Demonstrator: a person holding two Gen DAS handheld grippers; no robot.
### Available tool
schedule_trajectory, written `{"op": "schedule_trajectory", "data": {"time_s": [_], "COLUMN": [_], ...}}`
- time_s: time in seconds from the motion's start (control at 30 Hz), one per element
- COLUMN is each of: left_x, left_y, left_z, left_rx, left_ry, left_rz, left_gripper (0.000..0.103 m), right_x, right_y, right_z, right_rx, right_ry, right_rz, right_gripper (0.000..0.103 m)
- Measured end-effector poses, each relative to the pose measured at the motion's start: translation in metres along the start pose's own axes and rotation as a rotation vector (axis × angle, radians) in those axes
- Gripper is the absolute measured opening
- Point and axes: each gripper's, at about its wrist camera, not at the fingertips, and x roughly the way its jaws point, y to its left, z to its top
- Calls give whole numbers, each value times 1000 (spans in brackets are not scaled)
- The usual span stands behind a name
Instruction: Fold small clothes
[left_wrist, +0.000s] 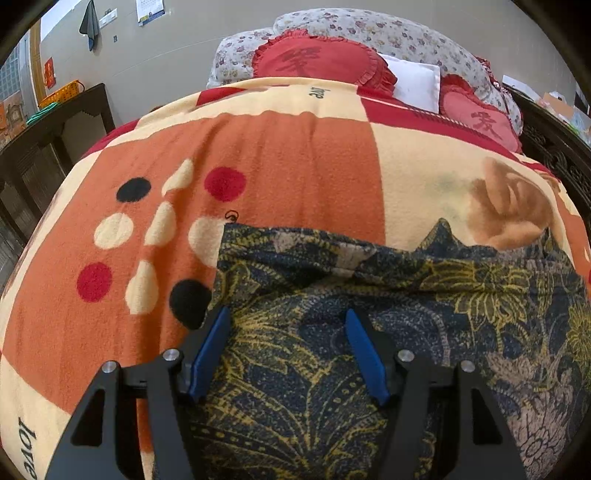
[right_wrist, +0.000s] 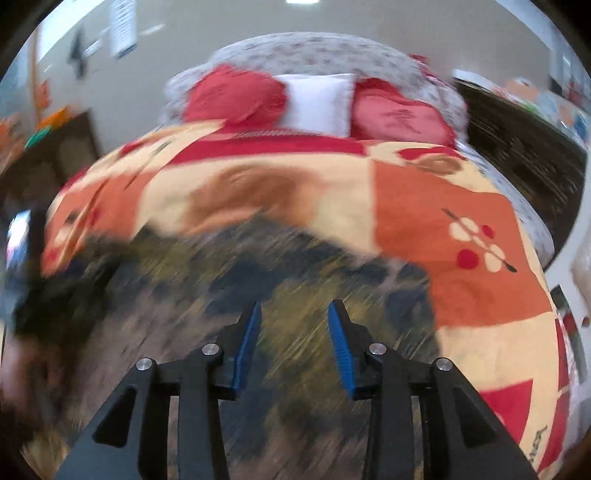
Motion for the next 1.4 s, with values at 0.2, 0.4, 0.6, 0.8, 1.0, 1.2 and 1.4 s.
{"op": "schedule_trajectory", "data": {"time_s": [0.2, 0.4, 0.6, 0.8, 1.0, 1.2, 1.4], "left_x": [1, 1, 1, 1, 1, -30, -143], "left_y": [2, 2, 2, 2, 0, 26, 89], "left_z": [1, 1, 1, 1, 1, 18, -19], "left_rx": [-2, -4, -2, -3, 3, -7, -146], "left_ry": [1, 1, 1, 1, 4, 128, 56], "left_rz": [-2, -2, 2, 1, 9, -149, -445], "left_gripper": [69, 69, 69, 69, 69, 69, 90], "right_x": [24, 14, -21, -11, -12, -12, -13], "right_y": [-3, 4, 3, 0, 1, 3, 7], "right_z": [-44, -43, -57, -83, -90, -90, -91], "right_rx": [-10, -16, -26, -54, -60, -81, -102], "right_ry": [22, 21, 20, -24, -65, -62, -67], "right_rz": [14, -19, 34, 70, 66, 36, 9], "right_gripper": [41, 41, 41, 44, 44, 44, 44]}}
